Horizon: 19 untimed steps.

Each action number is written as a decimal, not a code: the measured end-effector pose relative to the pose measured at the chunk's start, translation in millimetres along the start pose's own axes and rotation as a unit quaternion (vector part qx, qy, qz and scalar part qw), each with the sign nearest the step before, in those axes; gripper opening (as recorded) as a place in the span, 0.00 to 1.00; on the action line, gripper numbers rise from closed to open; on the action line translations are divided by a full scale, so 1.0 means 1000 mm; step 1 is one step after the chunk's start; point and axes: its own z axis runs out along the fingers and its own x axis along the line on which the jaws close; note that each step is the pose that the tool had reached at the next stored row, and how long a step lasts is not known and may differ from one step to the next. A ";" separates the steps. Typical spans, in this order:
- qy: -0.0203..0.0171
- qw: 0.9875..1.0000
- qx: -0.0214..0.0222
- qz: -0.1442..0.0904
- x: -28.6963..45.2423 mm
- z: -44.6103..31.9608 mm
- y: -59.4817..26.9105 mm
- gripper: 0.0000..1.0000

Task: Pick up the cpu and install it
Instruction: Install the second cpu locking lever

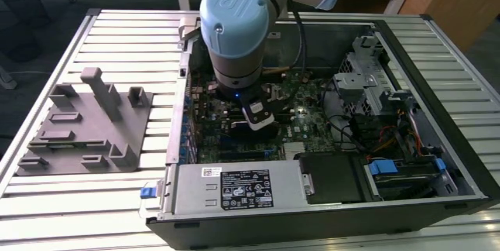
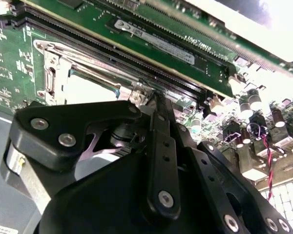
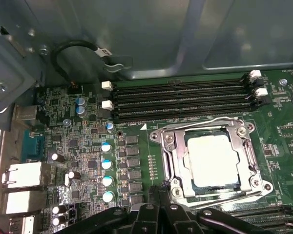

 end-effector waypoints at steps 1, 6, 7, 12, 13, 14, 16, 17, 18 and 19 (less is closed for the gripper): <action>0.000 1.000 0.001 0.000 0.0000 -0.0005 0.0001 0.11; 0.000 1.000 0.005 0.000 -0.0002 -0.0083 0.0032 0.11; -0.001 1.000 0.007 0.000 -0.0002 -0.0107 0.0042 0.11; -0.003 1.000 0.024 -0.001 -0.0005 -0.0194 0.0081 0.11; -0.003 1.000 0.030 -0.001 -0.0005 -0.0203 0.0086 0.11; -0.004 0.999 0.036 -0.001 -0.0005 -0.0210 0.0091 0.11; -0.005 0.999 0.045 -0.002 -0.0008 -0.0209 0.0100 0.11; -0.005 0.999 0.048 -0.002 -0.0013 -0.0207 0.0106 0.11; -0.006 0.999 0.051 -0.002 -0.0021 -0.0204 0.0113 0.11; -0.006 0.998 0.055 -0.002 -0.0032 -0.0201 0.0120 0.11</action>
